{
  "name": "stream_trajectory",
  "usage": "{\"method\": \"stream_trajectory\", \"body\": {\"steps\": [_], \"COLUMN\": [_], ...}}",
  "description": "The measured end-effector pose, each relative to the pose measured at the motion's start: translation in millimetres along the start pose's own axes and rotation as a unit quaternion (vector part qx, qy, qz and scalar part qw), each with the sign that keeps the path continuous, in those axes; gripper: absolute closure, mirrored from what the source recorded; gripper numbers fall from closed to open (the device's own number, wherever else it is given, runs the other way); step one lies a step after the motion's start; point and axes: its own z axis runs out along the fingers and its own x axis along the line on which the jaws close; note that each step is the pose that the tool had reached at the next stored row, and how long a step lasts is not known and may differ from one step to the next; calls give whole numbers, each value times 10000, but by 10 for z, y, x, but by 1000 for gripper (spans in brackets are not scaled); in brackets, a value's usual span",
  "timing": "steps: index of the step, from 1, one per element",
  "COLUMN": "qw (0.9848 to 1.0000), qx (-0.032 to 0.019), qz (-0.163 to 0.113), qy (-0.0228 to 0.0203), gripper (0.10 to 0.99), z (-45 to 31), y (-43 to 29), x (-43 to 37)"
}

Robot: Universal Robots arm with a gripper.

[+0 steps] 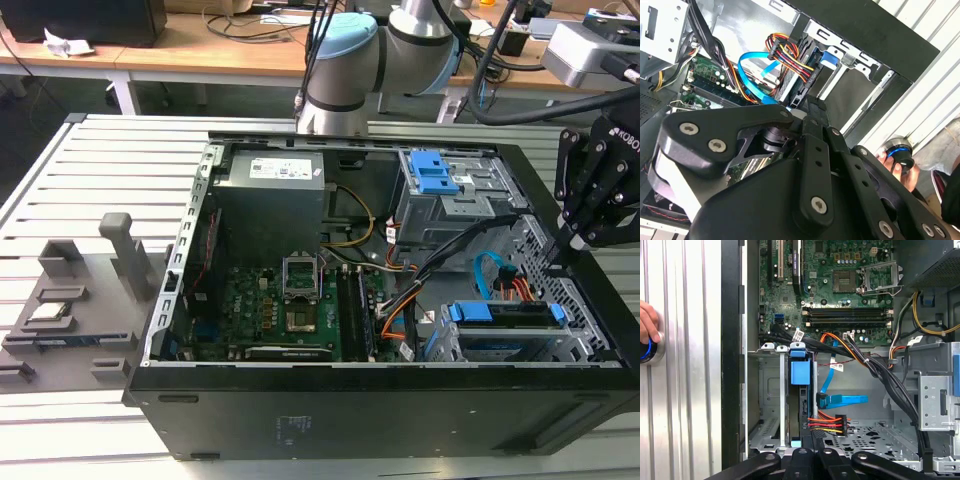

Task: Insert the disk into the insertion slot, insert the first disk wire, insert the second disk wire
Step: 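Insert the first disk wire, then insert the second disk wire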

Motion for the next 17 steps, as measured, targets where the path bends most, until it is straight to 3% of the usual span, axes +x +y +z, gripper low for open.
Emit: {"method": "stream_trajectory", "body": {"steps": [7,10,12,17], "qw": [10000,10000,10000,10000], "qx": [0,0,0,0], "qz": [0,0,0,0], "qy": [-2,-3,-3,-3], "gripper": [973,784,784,784], "z": [0,0,1,126], "y": [0,0,1,68], "x": [0,0,-7,-101]}}
